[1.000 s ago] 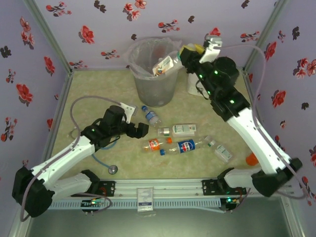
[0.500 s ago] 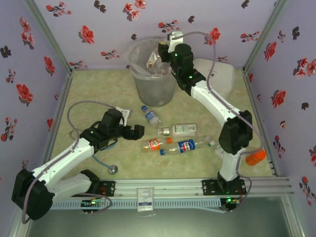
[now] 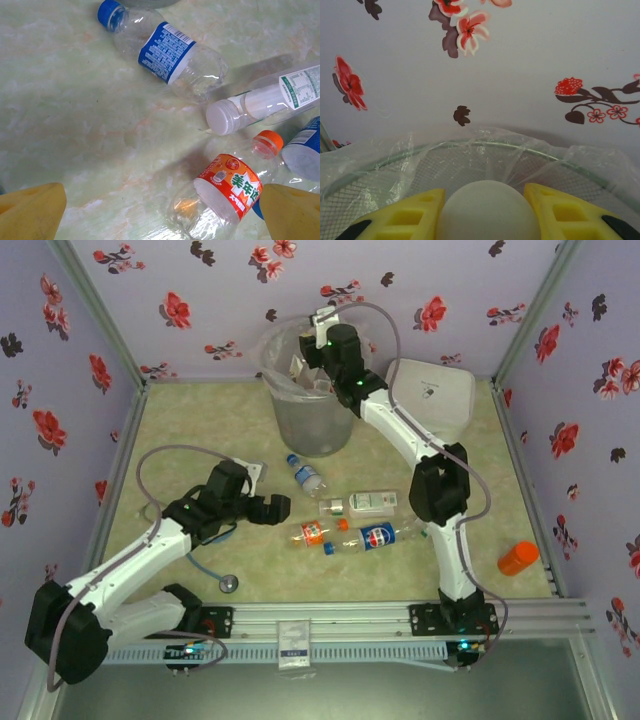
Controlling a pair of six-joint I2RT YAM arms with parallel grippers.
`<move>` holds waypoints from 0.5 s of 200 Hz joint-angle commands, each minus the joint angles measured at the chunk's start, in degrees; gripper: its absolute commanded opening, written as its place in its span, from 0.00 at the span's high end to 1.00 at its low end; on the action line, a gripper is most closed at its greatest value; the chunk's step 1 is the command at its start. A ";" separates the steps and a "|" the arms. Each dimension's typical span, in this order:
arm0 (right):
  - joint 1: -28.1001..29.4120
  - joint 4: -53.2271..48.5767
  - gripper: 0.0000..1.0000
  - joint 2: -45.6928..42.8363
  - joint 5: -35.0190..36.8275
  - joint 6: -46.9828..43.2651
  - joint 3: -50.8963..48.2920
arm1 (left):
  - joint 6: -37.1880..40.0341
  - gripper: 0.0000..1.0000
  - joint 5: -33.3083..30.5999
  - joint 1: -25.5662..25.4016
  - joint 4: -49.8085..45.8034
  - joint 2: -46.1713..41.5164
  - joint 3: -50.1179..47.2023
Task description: Put the plastic bottles in the bin
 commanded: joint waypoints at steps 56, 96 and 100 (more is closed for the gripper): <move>1.17 -34.34 0.93 3.50 -2.19 -3.57 9.58 | 0.63 0.00 0.47 0.76 1.39 3.63 1.36; 1.48 -36.42 0.92 7.88 1.90 -2.87 12.16 | 0.48 0.00 0.61 0.76 1.79 4.49 2.37; 1.50 -37.29 0.92 8.75 1.85 -2.50 13.17 | 0.44 0.00 0.65 0.76 1.67 4.52 2.55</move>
